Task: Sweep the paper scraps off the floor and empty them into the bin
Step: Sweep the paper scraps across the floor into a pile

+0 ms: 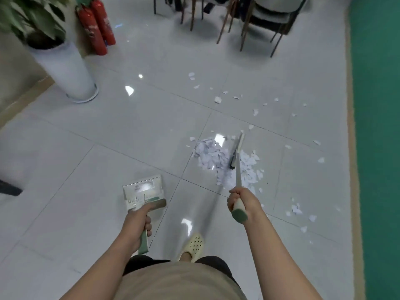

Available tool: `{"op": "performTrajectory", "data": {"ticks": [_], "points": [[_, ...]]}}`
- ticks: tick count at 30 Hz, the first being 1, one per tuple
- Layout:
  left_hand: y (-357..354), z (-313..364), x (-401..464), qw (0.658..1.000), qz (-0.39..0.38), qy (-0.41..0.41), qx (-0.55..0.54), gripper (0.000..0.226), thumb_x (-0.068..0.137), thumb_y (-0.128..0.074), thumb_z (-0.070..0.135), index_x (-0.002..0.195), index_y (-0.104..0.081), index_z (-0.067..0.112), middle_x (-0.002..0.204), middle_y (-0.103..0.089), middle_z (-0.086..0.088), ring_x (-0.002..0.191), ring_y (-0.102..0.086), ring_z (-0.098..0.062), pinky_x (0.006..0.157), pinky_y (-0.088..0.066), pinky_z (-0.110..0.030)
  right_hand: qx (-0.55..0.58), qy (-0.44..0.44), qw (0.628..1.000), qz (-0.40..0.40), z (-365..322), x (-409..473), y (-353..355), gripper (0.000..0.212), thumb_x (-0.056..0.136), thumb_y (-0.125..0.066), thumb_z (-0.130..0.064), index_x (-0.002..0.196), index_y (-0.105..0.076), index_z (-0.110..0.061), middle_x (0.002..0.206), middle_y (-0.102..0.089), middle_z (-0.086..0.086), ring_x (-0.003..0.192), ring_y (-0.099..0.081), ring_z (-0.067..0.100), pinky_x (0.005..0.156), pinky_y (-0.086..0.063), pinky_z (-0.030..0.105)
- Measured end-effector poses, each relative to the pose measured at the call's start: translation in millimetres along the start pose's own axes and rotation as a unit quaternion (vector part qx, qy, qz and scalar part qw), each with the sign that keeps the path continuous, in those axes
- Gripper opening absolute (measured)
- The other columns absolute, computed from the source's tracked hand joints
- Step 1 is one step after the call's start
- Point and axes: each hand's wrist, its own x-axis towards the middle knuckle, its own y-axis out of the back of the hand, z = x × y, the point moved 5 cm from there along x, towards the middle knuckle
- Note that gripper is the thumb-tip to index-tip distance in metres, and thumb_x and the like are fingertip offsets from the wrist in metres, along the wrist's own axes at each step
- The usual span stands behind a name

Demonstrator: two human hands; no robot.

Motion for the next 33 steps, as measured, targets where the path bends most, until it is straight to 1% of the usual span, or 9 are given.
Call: {"op": "performTrajectory", "data": {"ticks": [4,6,8,12,17,21,27,30,33], "points": [[-62,18,12,0.99,-0.063,-0.019,0.124,0.023,0.09,-0.068,0.021,0.081,-0.048,0.016,0.052,-0.034,0.001,0.043,-0.029,-0.016,0.047,-0.028,-0.024,0.114,0.001,0.993,-0.006,-5,-21,47,0.025,0.088,-0.048,0.003,0.078,-0.037,-0.016,0.049,-0.028,-0.006,0.032,-0.029,0.007,0.028,-0.029,0.016],[-88,26,13,0.978,-0.096,-0.039,0.18,0.026,0.09,-0.067,0.024,0.076,-0.048,0.015,0.051,-0.037,-0.001,0.044,-0.031,-0.017,0.048,-0.03,-0.026,0.154,0.006,0.988,-0.005,5,-37,70,0.028,0.089,-0.047,0.004,0.075,-0.034,-0.018,0.047,-0.029,-0.006,0.032,-0.029,0.006,0.029,-0.028,0.015],[-114,35,9,0.963,-0.137,-0.054,0.224,0.025,0.091,-0.065,0.027,0.075,-0.05,0.015,0.05,-0.038,-0.001,0.044,-0.033,-0.017,0.049,-0.032,-0.028,0.188,0.012,0.982,0.008,24,-54,92,0.031,0.088,-0.046,0.004,0.073,-0.031,-0.019,0.046,-0.028,-0.006,0.032,-0.028,0.006,0.029,-0.027,0.015],[-169,49,-13,0.933,-0.241,-0.046,0.264,0.025,0.097,-0.053,0.037,0.08,-0.046,0.02,0.052,-0.033,0.002,0.044,-0.029,-0.014,0.048,-0.029,-0.027,0.266,0.039,0.963,0.032,73,-85,126,0.033,0.088,-0.048,0.003,0.071,-0.033,-0.02,0.049,-0.029,-0.007,0.034,-0.029,0.005,0.031,-0.027,0.014],[-224,30,-44,0.888,-0.322,-0.028,0.326,0.021,0.093,-0.051,0.034,0.079,-0.047,0.02,0.055,-0.034,0.003,0.042,-0.029,-0.013,0.047,-0.028,-0.026,0.375,0.08,0.922,0.056,135,-116,152,0.032,0.09,-0.05,-0.001,0.072,-0.034,-0.022,0.048,-0.031,-0.008,0.033,-0.031,0.003,0.031,-0.028,0.013],[-231,1,-63,0.859,-0.349,-0.041,0.372,0.025,0.091,-0.052,0.035,0.074,-0.04,0.021,0.058,-0.031,0.002,0.045,-0.026,-0.015,0.049,-0.026,-0.027,0.433,0.108,0.889,0.104,176,-137,168,0.031,0.09,-0.049,0.001,0.071,-0.035,-0.019,0.047,-0.033,-0.006,0.033,-0.032,0.005,0.031,-0.028,0.015],[-232,-44,-87,0.833,-0.366,-0.035,0.413,0.029,0.088,-0.054,0.037,0.071,-0.036,0.021,0.058,-0.028,0.002,0.047,-0.023,-0.016,0.048,-0.025,-0.027,0.472,0.125,0.849,0.202,217,-152,221,0.029,0.087,-0.045,0.006,0.072,-0.034,-0.016,0.046,-0.031,-0.003,0.031,-0.03,0.008,0.03,-0.028,0.015],[-235,-73,-99,0.822,-0.371,-0.03,0.43,0.027,0.09,-0.052,0.034,0.071,-0.04,0.019,0.057,-0.029,0.002,0.045,-0.024,-0.016,0.048,-0.026,-0.027,0.417,0.109,0.862,0.265,230,-155,257,0.023,0.084,-0.048,0.003,0.069,-0.038,-0.012,0.043,-0.033,-0.002,0.03,-0.031,0.011,0.03,-0.029,0.017],[-236,-99,-107,0.835,-0.355,-0.023,0.42,0.021,0.093,-0.048,0.03,0.076,-0.044,0.018,0.057,-0.03,0.002,0.044,-0.025,-0.015,0.048,-0.027,-0.027,0.371,0.065,0.883,0.281,236,-148,290,0.016,0.082,-0.049,0.0,0.073,-0.043,-0.011,0.043,-0.037,-0.002,0.031,-0.037,0.012,0.031,-0.031,0.018]]}}
